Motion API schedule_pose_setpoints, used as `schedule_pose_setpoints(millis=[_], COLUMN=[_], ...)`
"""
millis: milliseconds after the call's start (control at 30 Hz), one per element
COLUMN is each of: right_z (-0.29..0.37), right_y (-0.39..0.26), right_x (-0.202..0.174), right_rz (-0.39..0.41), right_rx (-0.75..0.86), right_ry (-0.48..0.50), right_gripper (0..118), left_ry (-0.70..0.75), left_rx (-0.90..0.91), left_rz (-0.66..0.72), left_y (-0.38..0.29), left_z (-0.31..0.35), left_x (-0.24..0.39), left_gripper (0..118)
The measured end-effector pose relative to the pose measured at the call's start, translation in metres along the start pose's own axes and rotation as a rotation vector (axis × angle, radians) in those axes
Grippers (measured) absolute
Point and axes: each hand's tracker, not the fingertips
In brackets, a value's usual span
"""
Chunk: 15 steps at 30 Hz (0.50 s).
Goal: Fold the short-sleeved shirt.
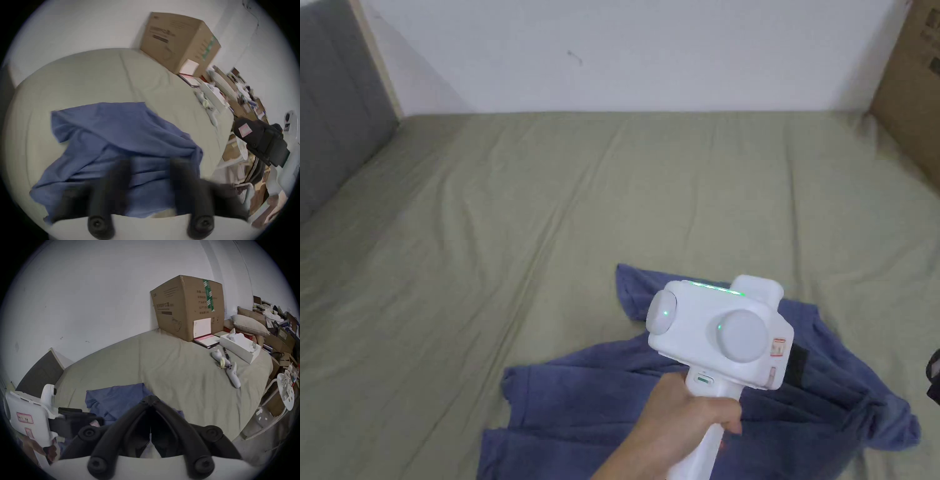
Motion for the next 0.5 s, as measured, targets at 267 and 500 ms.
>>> schedule_pose_setpoints(millis=[267, 500], right_z=[-0.015, -0.029], right_y=[-0.017, -0.022], right_x=[-0.03, -0.054], right_rz=[0.057, 0.109], right_rx=[-0.073, -0.115], right_ry=[0.049, 0.094], right_gripper=[0, 0], left_ry=[0.137, 0.314], left_rx=[-0.004, -0.043], left_rz=[0.201, 0.236], left_y=[-0.045, -0.027], left_z=[0.038, 0.083], left_x=[-0.091, -0.195], left_gripper=[0, 113])
